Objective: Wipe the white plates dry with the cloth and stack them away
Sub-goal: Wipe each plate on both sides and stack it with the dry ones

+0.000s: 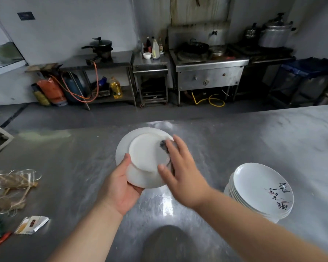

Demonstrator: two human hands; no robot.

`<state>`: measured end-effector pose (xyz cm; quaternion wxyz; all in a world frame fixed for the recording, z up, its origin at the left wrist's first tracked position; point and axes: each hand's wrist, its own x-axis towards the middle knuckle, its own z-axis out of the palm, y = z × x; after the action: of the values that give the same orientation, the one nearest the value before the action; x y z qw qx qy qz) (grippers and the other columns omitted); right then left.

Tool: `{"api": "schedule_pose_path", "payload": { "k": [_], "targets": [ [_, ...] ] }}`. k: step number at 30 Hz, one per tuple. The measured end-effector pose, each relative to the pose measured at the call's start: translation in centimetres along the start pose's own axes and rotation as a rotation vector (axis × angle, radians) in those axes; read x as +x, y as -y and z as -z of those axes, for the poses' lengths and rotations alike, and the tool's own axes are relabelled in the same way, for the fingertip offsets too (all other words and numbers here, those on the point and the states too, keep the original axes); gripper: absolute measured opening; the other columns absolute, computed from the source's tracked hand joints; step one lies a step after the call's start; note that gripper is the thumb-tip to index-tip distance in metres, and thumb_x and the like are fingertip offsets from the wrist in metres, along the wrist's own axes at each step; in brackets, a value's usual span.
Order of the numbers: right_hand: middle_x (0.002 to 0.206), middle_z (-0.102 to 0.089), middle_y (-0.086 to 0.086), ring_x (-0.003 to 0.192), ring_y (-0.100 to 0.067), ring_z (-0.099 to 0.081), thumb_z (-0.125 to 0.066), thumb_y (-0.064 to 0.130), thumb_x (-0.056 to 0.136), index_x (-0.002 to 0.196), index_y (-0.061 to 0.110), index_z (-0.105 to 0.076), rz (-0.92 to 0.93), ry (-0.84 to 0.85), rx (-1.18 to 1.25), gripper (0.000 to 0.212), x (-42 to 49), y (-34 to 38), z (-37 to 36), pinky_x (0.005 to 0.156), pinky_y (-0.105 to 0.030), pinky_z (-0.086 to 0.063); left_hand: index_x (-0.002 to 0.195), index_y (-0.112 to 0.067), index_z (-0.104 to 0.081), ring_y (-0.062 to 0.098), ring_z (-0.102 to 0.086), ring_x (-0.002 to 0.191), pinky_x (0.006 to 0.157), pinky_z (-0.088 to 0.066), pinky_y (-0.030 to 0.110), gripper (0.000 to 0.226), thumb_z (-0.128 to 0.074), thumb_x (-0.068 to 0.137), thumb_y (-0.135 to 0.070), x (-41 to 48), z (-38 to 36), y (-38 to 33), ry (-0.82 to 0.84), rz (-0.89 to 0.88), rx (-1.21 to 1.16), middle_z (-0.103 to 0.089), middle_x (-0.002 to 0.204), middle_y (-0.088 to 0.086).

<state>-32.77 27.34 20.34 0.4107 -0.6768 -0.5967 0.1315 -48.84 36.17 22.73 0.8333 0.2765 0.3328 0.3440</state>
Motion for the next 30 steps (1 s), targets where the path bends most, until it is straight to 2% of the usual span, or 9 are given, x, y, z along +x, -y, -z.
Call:
{"api": "schedule_pose_path", "payload": {
  "k": [3,7,11,16,18,20,23,26,30],
  "targets": [
    [0.171,0.018,0.01,0.159,-0.007,0.013,-0.033,0.073,0.1,0.167,0.023,-0.009,-0.075,0.085,-0.034,0.088,-2.5,0.0,-2.0,0.128,-0.034,-0.013,0.138,-0.01,-0.062,0.029,-0.072,0.116,0.086,-0.064,0.041,0.05,-0.04,0.108,-0.043,-0.1,0.1,0.7,-0.016,0.015,0.002,-0.071,0.131,0.015],
    [0.172,-0.01,0.005,0.157,-0.01,-0.015,-0.041,0.056,0.107,0.163,0.023,-0.029,-0.141,0.02,0.0,0.065,1.9,-1.0,0.7,0.126,-0.037,-0.025,0.14,-0.009,-0.06,0.031,-0.069,0.121,0.092,-0.062,0.044,0.047,-0.042,0.108,-0.04,0.0,-0.2,1.2,-0.003,0.004,-0.023,-0.07,0.133,0.016],
    [0.17,-0.01,0.016,0.152,0.007,-0.012,-0.04,0.058,0.107,0.165,0.025,-0.024,-0.112,-0.081,0.033,0.069,1.8,-1.1,0.4,0.125,-0.028,-0.022,0.141,-0.009,-0.059,0.032,-0.068,0.123,0.097,-0.059,0.045,0.049,-0.042,0.108,-0.04,0.3,-1.4,1.2,0.026,-0.012,-0.031,-0.069,0.135,0.017],
    [0.166,0.0,0.033,0.146,-0.023,-0.043,-0.047,0.059,0.101,0.165,0.04,-0.018,-0.194,-0.16,0.451,0.073,-2.3,-0.9,-3.0,0.094,-0.043,-0.061,0.145,-0.006,-0.055,0.041,-0.067,0.122,0.094,-0.06,0.051,0.052,-0.051,0.1,-0.031,0.5,-1.7,1.9,0.061,0.033,-0.025,-0.067,0.135,0.023],
    [0.16,-0.016,0.036,0.148,0.001,-0.034,-0.047,0.05,0.103,0.161,0.032,-0.033,-0.223,-0.228,0.399,0.063,-0.8,-1.8,-2.0,0.117,-0.039,-0.044,0.144,-0.009,-0.056,0.04,-0.067,0.121,0.094,-0.059,0.055,0.052,-0.054,0.093,-0.02,0.6,-1.5,1.6,0.078,0.009,-0.017,-0.067,0.135,0.021],
    [0.152,-0.032,0.034,0.141,0.018,-0.03,-0.048,0.04,0.103,0.154,0.022,-0.048,-0.173,-0.242,0.335,0.054,1.1,-2.6,0.0,0.122,-0.025,-0.031,0.139,-0.011,-0.06,0.034,-0.069,0.12,0.099,-0.056,0.054,0.047,-0.052,0.094,-0.022,0.9,-1.3,0.7,0.072,0.004,-0.011,-0.07,0.132,0.017],
    [0.156,-0.043,0.019,0.142,0.013,-0.033,-0.048,0.042,0.105,0.15,0.022,-0.055,-0.121,-0.13,0.237,0.049,3.2,-3.1,2.3,0.122,-0.023,-0.03,0.138,-0.011,-0.061,0.026,-0.073,0.112,0.08,-0.064,0.043,0.04,-0.049,0.104,-0.028,1.6,-0.8,-0.4,0.009,0.024,0.027,-0.073,0.127,0.013],
    [0.169,-0.026,0.01,0.154,0.002,-0.021,-0.045,0.057,0.105,0.16,0.022,-0.04,-0.092,-0.114,0.116,0.065,2.3,-2.7,1.6,0.127,-0.032,-0.024,0.145,-0.013,-0.057,0.027,-0.073,0.113,0.077,-0.065,0.042,0.041,-0.049,0.106,-0.023,2.2,-0.3,0.1,-0.021,-0.002,0.038,-0.072,0.131,0.013],
    [0.17,0.028,0.008,0.159,-0.017,0.02,-0.035,0.074,0.099,0.167,0.017,0.005,-0.081,-0.06,0.041,0.097,-3.4,-0.4,-3.4,0.128,-0.052,-0.02,0.143,-0.017,-0.056,0.031,-0.073,0.112,0.078,-0.065,0.043,0.036,-0.049,0.107,-0.019,2.7,-0.5,2.2,-0.071,-0.065,-0.012,-0.071,0.13,0.016]
  ]
}}
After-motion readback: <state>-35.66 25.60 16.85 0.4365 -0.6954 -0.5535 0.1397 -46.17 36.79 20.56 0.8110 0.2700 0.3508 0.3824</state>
